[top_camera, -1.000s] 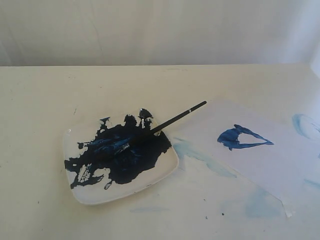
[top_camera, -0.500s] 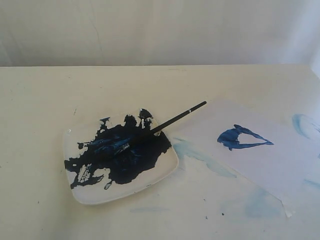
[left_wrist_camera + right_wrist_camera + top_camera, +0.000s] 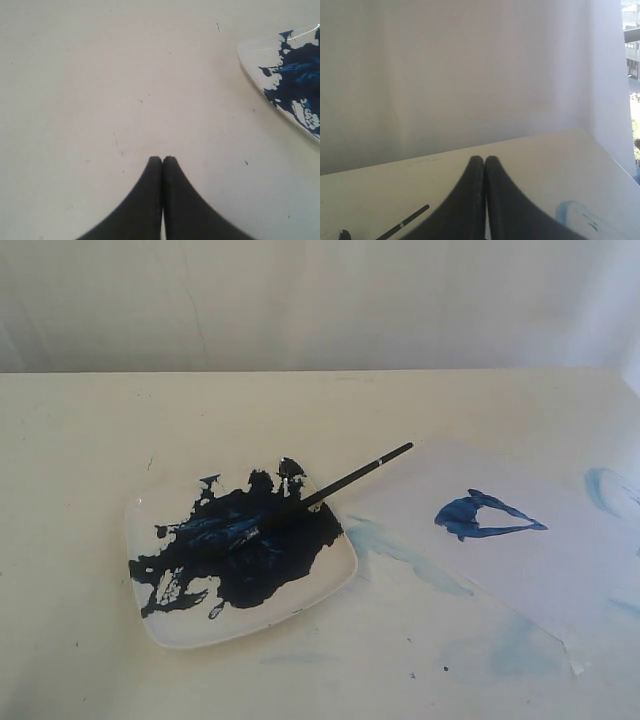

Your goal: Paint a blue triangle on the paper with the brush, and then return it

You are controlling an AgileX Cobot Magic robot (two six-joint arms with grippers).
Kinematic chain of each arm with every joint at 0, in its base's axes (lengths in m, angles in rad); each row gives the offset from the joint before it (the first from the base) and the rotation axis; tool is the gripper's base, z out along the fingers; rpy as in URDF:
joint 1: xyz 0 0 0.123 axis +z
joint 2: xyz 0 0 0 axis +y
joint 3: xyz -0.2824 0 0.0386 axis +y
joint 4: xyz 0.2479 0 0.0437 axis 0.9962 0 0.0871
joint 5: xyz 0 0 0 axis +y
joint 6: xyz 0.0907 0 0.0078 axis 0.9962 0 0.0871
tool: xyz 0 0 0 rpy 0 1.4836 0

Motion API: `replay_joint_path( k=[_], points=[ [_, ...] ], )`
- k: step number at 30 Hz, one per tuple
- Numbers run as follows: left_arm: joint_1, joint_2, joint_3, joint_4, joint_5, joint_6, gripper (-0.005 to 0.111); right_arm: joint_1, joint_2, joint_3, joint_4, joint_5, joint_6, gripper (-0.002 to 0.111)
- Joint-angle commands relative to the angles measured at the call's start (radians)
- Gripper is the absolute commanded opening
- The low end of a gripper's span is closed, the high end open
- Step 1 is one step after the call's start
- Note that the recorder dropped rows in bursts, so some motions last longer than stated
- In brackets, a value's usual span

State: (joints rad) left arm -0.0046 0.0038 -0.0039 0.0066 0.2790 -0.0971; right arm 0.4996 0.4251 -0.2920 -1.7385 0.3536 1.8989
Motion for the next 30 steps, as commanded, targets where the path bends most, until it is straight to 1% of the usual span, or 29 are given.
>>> replay_joint_path(
  k=[1, 23, 27, 28, 30],
  points=[
    [0.002, -0.004, 0.004, -0.052, -0.016, 0.113, 0.0, -0.003, -0.005, 0.003, -0.006, -0.001, -0.011, 0.0],
    [0.002, -0.004, 0.004, -0.05, -0.025, 0.123, 0.0, -0.003, -0.005, 0.003, -0.006, 0.001, -0.011, 0.0],
    [0.002, -0.004, 0.004, -0.05, -0.024, 0.124, 0.0, -0.031, -0.158, 0.042, -0.006, -0.024, -0.001, 0.0],
    [0.002, -0.004, 0.004, -0.05, -0.024, 0.124, 0.0, -0.042, -0.207, 0.057, -0.006, -0.041, 0.031, 0.0],
    [0.002, -0.004, 0.004, -0.05, -0.024, 0.124, 0.0, -0.058, -0.319, 0.072, 0.068, -0.081, 0.171, 0.0]
  ],
)
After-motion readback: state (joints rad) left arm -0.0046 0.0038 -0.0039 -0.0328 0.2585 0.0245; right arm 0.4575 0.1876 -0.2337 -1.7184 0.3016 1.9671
